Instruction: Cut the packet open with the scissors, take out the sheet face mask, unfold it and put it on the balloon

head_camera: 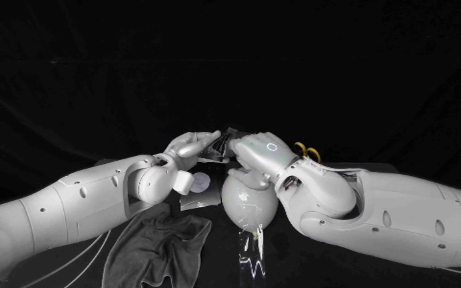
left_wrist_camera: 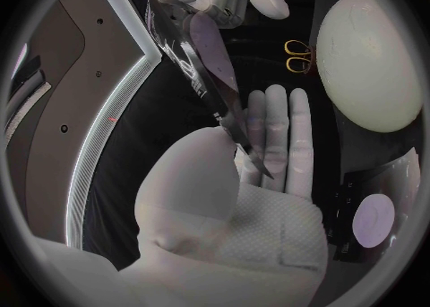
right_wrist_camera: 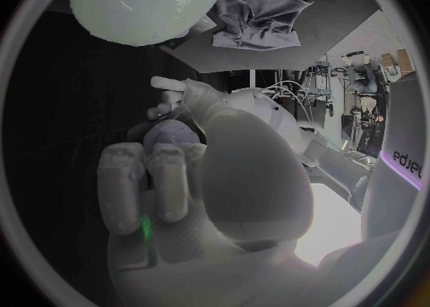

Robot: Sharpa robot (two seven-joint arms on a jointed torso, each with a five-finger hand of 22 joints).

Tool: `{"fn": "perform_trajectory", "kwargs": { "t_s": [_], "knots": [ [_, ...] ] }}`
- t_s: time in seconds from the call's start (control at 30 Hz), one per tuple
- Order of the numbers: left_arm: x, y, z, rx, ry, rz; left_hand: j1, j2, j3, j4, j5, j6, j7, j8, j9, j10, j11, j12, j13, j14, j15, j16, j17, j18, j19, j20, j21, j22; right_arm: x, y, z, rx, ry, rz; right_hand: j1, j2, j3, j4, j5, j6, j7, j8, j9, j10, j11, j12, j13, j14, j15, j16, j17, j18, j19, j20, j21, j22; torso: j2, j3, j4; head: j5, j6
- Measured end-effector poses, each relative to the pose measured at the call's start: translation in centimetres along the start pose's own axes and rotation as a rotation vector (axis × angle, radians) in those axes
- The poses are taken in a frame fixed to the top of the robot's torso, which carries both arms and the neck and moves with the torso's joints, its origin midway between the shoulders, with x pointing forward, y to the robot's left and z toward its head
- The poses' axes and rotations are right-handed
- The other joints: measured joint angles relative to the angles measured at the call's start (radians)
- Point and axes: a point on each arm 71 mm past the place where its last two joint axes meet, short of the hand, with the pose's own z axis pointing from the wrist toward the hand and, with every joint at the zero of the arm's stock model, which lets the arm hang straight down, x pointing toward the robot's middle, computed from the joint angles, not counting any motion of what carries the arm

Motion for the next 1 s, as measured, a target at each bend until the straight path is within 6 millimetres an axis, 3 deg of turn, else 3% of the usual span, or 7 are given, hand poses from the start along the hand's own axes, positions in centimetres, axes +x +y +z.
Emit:
{"fn": "perform_trajectory", "kwargs": {
  "t_s": [0.07, 0.13, 0.23, 0.3, 0.37, 0.7, 1.0],
  "knots": [
    [0.0, 0.0, 0.0, -0.002, 0.002, 0.002, 0.000, 0.000, 0.000, 0.000, 0.000, 0.000, 0.000, 0.000, 0.000, 0.000, 0.000, 0.000, 0.000, 0.000, 0.000, 0.000, 0.000, 0.000, 0.000, 0.000, 0.000, 0.000, 0.0, 0.0, 0.1, -0.001, 0.000, 0.000, -0.014, 0.017, 0.014, 0.005, 0.000, 0.092, 0.015, 0.031, 0.027, -0.002, 0.018, 0.001, 0.000, 0.000, 0.008, 0.000, 0.000, 0.000, -0.002, 0.002, 0.000, 0.000, 0.000, 0.0000, 0.0000, -0.001, -0.001],
    [0.1, 0.1, 0.0, -0.004, 0.005, 0.004, 0.000, 0.000, 0.000, 0.000, 0.000, 0.000, 0.000, 0.000, 0.000, 0.000, 0.000, 0.000, 0.000, 0.000, 0.000, 0.000, 0.000, -0.001, 0.000, 0.000, 0.000, 0.000, 0.0, 0.0, 0.2, -0.001, 0.000, -0.001, -0.021, 0.031, 0.024, 0.013, 0.000, 0.133, 0.025, 0.048, 0.035, -0.001, 0.033, 0.001, 0.000, -0.001, 0.017, 0.000, 0.000, 0.000, -0.003, 0.008, 0.000, 0.000, 0.000, 0.0000, -0.0002, -0.002, -0.001],
    [0.3, 0.1, 0.1, -0.007, 0.011, 0.005, 0.000, 0.000, 0.000, 0.000, -0.001, 0.000, 0.000, 0.000, 0.000, -0.001, 0.001, 0.000, 0.000, 0.000, 0.000, 0.000, 0.000, -0.001, 0.000, 0.000, 0.000, 0.000, 0.0, -0.1, 0.2, -0.002, -0.002, -0.002, -0.038, 0.071, 0.058, 0.027, 0.000, 0.212, 0.051, 0.083, 0.046, 0.000, 0.065, 0.001, 0.000, 0.000, 0.044, 0.000, -0.001, 0.000, -0.002, 0.027, 0.000, 0.001, 0.000, 0.0000, -0.0009, -0.002, -0.002],
    [0.4, 0.2, 0.1, -0.009, 0.016, 0.006, 0.000, 0.000, 0.000, 0.000, -0.001, 0.000, 0.000, 0.000, 0.000, -0.001, 0.001, 0.000, 0.000, 0.000, 0.000, 0.000, 0.000, 0.004, 0.000, 0.000, 0.000, 0.000, 0.0, -0.2, 0.2, -0.004, -0.006, 0.000, -0.039, 0.101, 0.083, 0.033, 0.000, 0.252, 0.053, 0.108, 0.055, 0.001, 0.074, 0.004, 0.000, -0.001, 0.053, -0.001, -0.001, 0.000, -0.003, 0.033, 0.000, 0.001, -0.001, 0.0000, -0.0012, -0.002, -0.003],
    [0.4, 0.2, 0.1, -0.011, 0.019, 0.007, 0.000, 0.000, 0.000, 0.000, -0.002, 0.000, 0.000, 0.000, 0.000, -0.001, 0.001, 0.000, 0.000, 0.000, 0.000, 0.000, 0.000, 0.004, 0.000, 0.000, 0.000, 0.000, -0.1, -0.2, 0.2, -0.006, -0.010, 0.002, -0.040, 0.112, 0.098, 0.031, 0.000, 0.287, 0.058, 0.124, 0.062, 0.001, 0.081, 0.010, 0.000, 0.000, 0.057, -0.003, -0.001, 0.000, -0.002, 0.041, 0.000, 0.001, -0.001, 0.0001, -0.0012, -0.002, -0.003],
    [0.4, 0.2, 0.1, -0.013, 0.030, 0.010, -0.001, -0.001, 0.000, 0.000, -0.002, 0.000, 0.000, -0.001, -0.001, -0.001, 0.002, 0.000, 0.001, -0.004, -0.001, 0.000, 0.000, 0.004, 0.000, 0.000, 0.000, 0.000, -0.6, -0.5, -0.4, -0.018, -0.054, 0.026, -0.041, 0.117, 0.135, 0.011, 0.000, 0.341, 0.049, 0.156, 0.082, 0.001, 0.081, 0.013, -0.001, 0.000, 0.058, 0.001, -0.001, 0.000, -0.002, 0.049, -0.001, 0.000, -0.001, 0.0002, -0.0012, 0.001, -0.001],
    [-0.1, 0.1, 0.1, -0.012, 0.019, 0.016, -0.003, -0.003, 0.000, 0.000, 0.001, 0.000, 0.000, -0.002, -0.001, -0.002, 0.002, 0.003, 0.003, -0.004, -0.001, 0.004, 0.002, 0.003, 0.000, 0.000, 0.000, 0.001, -1.3, -0.6, -1.3, -0.027, -0.080, 0.044, -0.059, 0.098, 0.149, -0.003, 0.000, 0.354, 0.051, 0.165, 0.090, 0.001, 0.081, 0.013, 0.000, -0.001, 0.059, 0.000, 0.000, 0.000, -0.004, 0.054, -0.002, 0.000, -0.001, 0.0005, -0.0012, 0.002, -0.001]
  ]
}}
